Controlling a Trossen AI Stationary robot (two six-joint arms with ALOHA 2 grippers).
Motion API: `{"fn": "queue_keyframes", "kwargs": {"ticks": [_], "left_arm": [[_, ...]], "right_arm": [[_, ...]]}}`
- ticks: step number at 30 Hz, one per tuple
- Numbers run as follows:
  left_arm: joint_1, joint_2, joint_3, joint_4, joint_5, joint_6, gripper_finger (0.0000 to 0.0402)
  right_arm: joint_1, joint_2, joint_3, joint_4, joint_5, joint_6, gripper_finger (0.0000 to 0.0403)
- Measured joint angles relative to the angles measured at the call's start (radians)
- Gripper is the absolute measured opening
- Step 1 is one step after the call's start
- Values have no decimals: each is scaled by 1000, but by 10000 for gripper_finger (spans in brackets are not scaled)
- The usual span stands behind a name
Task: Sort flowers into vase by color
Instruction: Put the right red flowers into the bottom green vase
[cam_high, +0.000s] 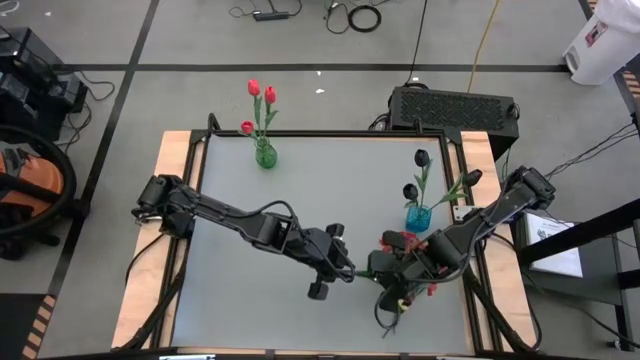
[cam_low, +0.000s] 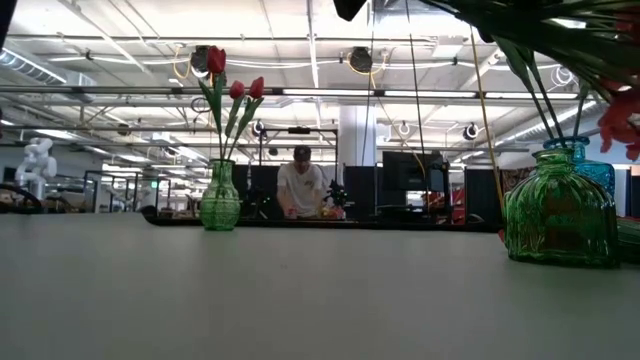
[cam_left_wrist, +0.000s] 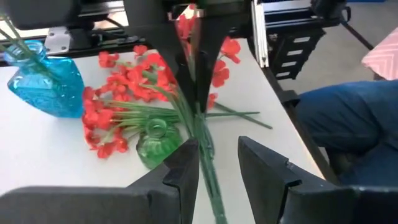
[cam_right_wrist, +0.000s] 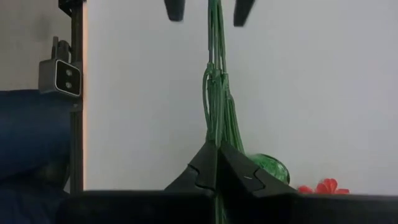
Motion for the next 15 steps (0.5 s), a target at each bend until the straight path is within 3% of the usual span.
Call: {"fn": "queue_keyframes", "kwargs": {"ticks": [15], "left_arm": [[0, 1, 0, -173, -4, -54, 118]], "right_arm": [[-7, 0, 0, 5, 0, -11, 0]]}}
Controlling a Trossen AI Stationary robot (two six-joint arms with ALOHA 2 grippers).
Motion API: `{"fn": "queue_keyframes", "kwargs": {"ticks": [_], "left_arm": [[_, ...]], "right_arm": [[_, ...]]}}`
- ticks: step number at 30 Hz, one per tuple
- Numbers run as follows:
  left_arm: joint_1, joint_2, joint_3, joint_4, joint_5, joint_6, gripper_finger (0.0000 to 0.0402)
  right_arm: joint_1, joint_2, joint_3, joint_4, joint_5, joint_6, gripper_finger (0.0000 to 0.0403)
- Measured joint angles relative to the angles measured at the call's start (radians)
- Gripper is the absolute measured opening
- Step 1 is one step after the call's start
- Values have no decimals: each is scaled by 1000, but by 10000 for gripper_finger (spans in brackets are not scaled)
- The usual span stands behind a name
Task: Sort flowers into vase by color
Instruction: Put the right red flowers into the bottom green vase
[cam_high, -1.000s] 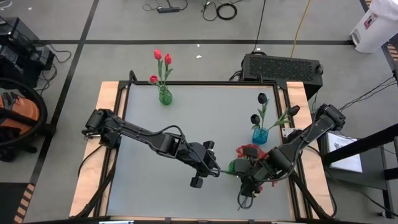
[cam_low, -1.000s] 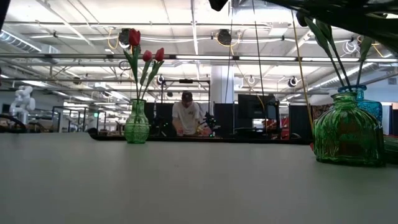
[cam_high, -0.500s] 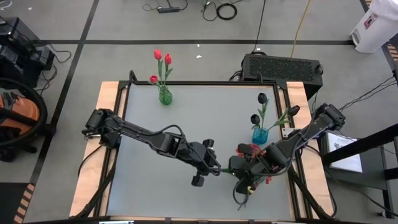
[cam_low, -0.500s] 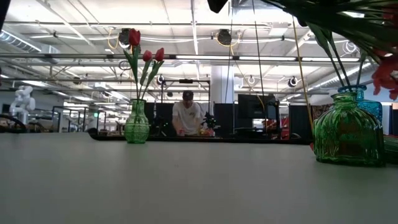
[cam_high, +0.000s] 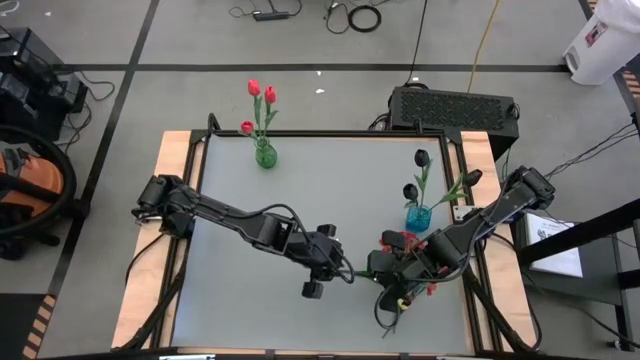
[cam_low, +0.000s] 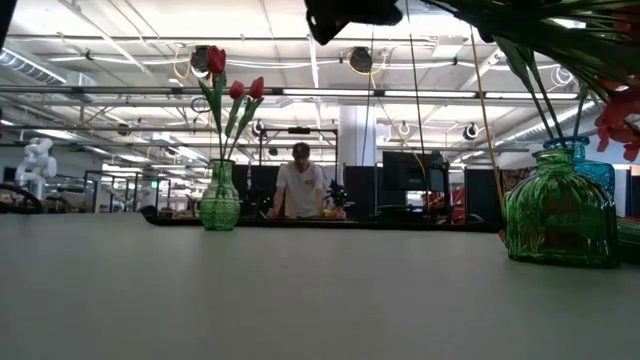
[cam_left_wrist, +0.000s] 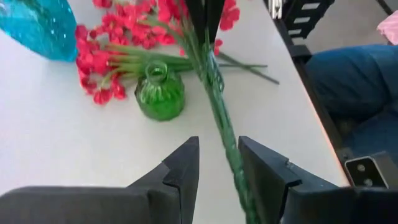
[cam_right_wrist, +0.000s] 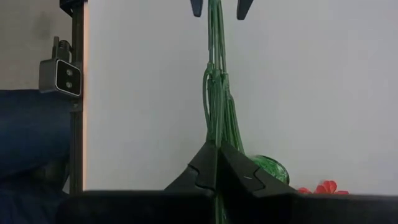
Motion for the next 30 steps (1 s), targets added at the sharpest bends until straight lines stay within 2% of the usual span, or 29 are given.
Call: {"fn": "queue_keyframes", "kwargs": {"ticks": [15, 20, 27, 30], "left_arm": [[-1, 0, 0, -36, -28, -1, 113], [-1, 0, 0, -36, -28, -34, 81], [-1, 0, 0, -36, -28, -29, 13], [-1, 0, 0, -36, -28, -25, 7]], "right_arm": [[0, 0, 0, 0, 0, 0, 0], [0, 0, 0, -1, 0, 0, 0], [0, 0, 0, -2, 0, 0, 0], [0, 0, 0, -1, 1, -6, 0]]}}
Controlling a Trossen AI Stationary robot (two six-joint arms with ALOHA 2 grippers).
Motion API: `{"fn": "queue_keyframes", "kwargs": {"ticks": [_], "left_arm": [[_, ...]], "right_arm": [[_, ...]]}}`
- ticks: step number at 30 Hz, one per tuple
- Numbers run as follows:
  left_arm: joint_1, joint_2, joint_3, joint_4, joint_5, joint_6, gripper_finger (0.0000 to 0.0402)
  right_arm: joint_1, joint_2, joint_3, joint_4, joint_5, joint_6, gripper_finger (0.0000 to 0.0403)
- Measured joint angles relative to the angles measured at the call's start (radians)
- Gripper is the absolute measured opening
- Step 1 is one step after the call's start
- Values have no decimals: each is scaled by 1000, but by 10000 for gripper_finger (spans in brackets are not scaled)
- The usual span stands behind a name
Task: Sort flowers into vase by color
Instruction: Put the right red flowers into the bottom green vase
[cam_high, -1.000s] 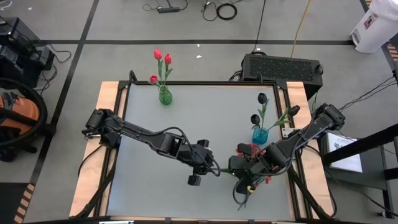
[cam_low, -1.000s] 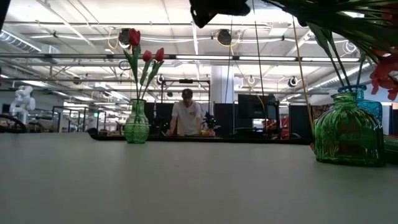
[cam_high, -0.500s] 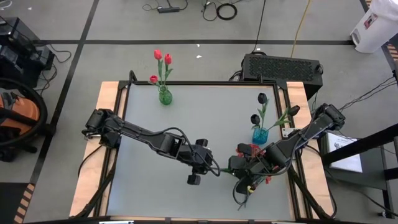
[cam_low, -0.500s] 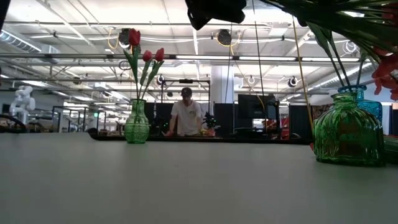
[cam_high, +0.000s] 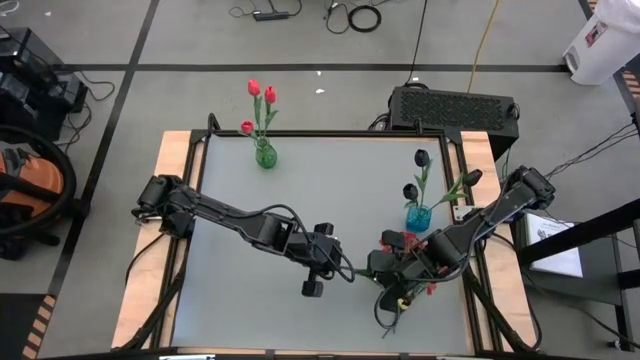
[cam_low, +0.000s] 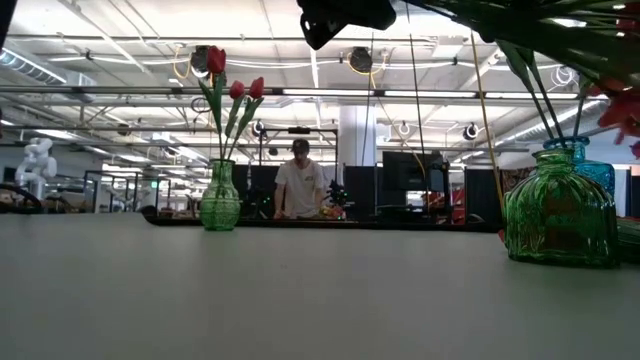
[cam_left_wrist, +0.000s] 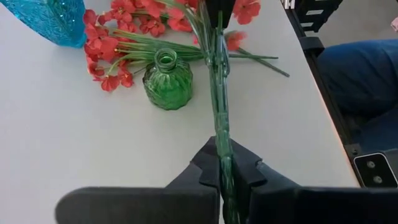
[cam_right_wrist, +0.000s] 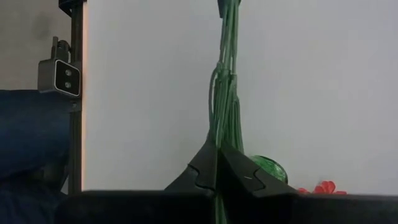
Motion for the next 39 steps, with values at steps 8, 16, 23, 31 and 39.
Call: {"fn": "queue_keyframes", "kwargs": {"ticks": [8, 16, 23, 31, 39], "left_arm": [[-12, 0, 0, -2, 0, 0, 4], [-36, 0, 0, -4, -5, 1, 3], [-46, 0, 0, -9, -81, -16, 2], [-45, -4, 0, -16, -159, -52, 2], [-69, -59, -1, -39, -215, -49, 1]], "right_arm": [[18, 0, 0, 0, 22, -39, 19], [40, 0, 0, -1, 79, -60, 80], [54, -27, 0, 3, 158, -62, 117], [118, -131, 0, 51, 325, -102, 121], [235, -216, 1, 109, 502, -166, 121]]}}
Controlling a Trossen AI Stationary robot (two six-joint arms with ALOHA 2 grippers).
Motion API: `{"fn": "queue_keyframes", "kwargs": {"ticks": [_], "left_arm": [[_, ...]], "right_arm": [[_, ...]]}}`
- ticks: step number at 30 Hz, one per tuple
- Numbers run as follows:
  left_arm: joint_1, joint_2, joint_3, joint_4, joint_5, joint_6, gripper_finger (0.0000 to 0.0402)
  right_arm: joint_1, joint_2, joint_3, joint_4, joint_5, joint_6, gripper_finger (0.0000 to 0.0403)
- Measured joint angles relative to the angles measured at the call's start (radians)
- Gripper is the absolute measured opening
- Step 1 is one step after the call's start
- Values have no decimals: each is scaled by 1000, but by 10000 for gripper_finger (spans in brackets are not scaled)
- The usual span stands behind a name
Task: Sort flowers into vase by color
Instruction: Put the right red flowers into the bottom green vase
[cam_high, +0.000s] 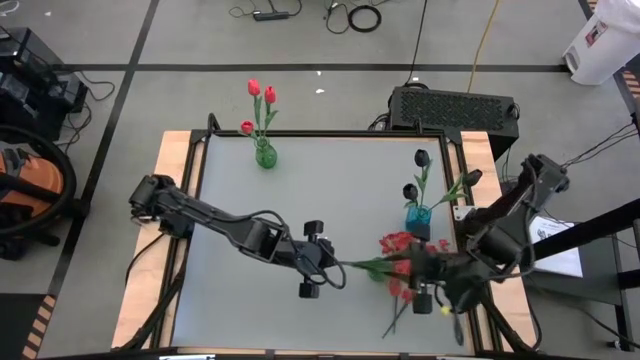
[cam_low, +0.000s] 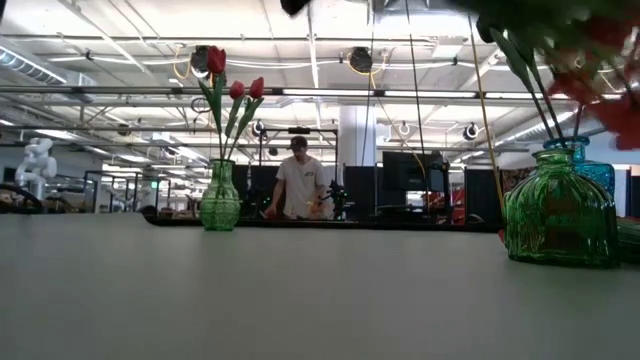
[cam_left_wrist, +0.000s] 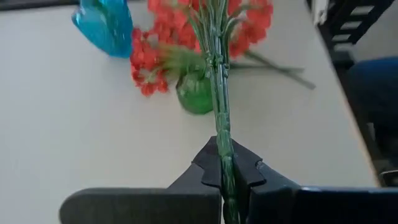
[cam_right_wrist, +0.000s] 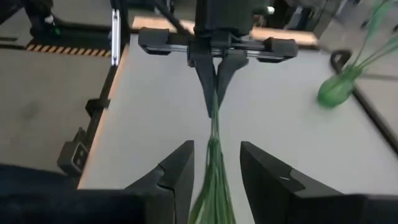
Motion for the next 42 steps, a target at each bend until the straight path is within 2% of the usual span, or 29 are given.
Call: {"fn": "queue_keyframes", "kwargs": {"ticks": [16, 23, 30, 38, 42], "left_arm": [[-113, -168, 0, 3, -180, 86, 1], [-133, -233, 1, -13, -351, 123, 1], [-135, -303, 1, 0, -509, 168, 1], [-135, -359, 0, 104, -514, 285, 1], [-135, -368, -42, 285, -431, 408, 1]], "right_arm": [[246, -7, 0, 25, 383, -80, 121], [364, -7, 0, 12, 516, -75, 121], [469, 2, 0, -120, 675, 77, 121], [529, 102, 0, -290, 766, 312, 121], [528, 177, 0, -302, 829, 358, 121]]}}
